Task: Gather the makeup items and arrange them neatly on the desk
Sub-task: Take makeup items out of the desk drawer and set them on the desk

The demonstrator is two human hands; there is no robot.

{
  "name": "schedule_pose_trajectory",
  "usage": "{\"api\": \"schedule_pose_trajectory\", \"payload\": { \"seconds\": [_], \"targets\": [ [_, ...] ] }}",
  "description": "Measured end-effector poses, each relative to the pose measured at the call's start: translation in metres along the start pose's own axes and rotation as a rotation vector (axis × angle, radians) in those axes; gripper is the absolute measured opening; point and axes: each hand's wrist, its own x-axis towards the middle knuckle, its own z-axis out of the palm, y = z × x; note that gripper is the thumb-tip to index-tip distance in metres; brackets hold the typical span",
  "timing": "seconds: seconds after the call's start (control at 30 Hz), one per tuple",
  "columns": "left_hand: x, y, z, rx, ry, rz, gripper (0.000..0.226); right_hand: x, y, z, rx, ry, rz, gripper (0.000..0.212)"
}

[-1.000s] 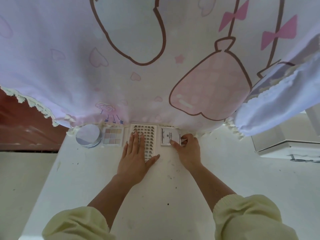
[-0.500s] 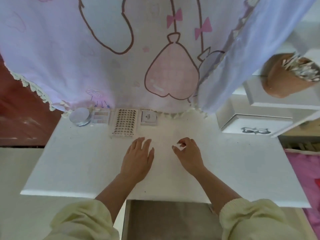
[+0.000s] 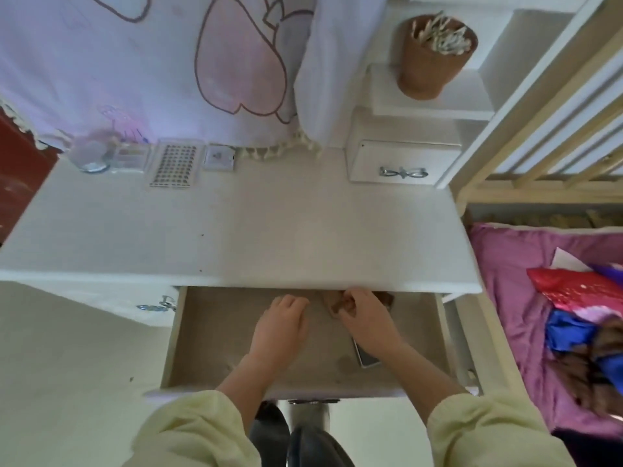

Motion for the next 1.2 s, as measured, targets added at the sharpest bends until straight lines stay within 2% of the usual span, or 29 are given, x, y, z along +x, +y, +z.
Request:
{"api": "schedule_pose_trajectory", "payload": {
  "seconds": [0.17, 0.27, 0.47, 0.6, 0.7, 0.8, 0.83, 0.93, 1.03, 1.2],
  "targets": [
    [-0.006, 0.017, 0.053, 0.008, -0.275, -0.131, 0.042, -0.023, 0.060, 0.014, -0.006, -0.075, 0.164, 0.028],
    [-0.002, 0.018, 0.081, -0.021, -0.354, -0.175, 0.045, -0.027, 0.089, 0.026, 0.040, -0.130, 0.299, 0.036],
    [0.034, 0.018, 0.112, 0.054, -0.329, -0.168, 0.050, -0.007, 0.124, 0.048, 0.081, -0.128, 0.371, 0.042],
    [0.063, 0.015, 0.133, 0.081, -0.248, -0.189, 0.059, 0.004, 0.135, 0.061, 0.057, -0.087, 0.384, 0.064],
    [0.082, 0.013, 0.147, 0.081, -0.186, -0.247, 0.068, 0.007, 0.143, 0.068, 0.027, -0.074, 0.382, 0.068],
    [0.095, 0.010, 0.153, 0.024, -0.031, -0.071, 0.052, 0.008, 0.148, 0.072, 0.025, -0.063, 0.392, 0.071],
    [0.100, 0.008, 0.153, 0.068, -0.028, -0.037, 0.055, 0.009, 0.149, 0.073, 0.033, -0.058, 0.396, 0.072],
    [0.108, 0.002, 0.154, 0.192, -0.260, -0.095, 0.073, 0.013, 0.148, 0.074, 0.057, -0.056, 0.415, 0.073],
    [0.098, -0.002, 0.151, 0.185, -0.280, -0.083, 0.091, 0.014, 0.145, 0.074, 0.082, -0.067, 0.438, 0.071],
    [0.065, -0.020, 0.152, 0.169, -0.281, -0.058, 0.086, 0.014, 0.140, 0.072, 0.071, -0.110, 0.481, 0.075]
  ]
}}
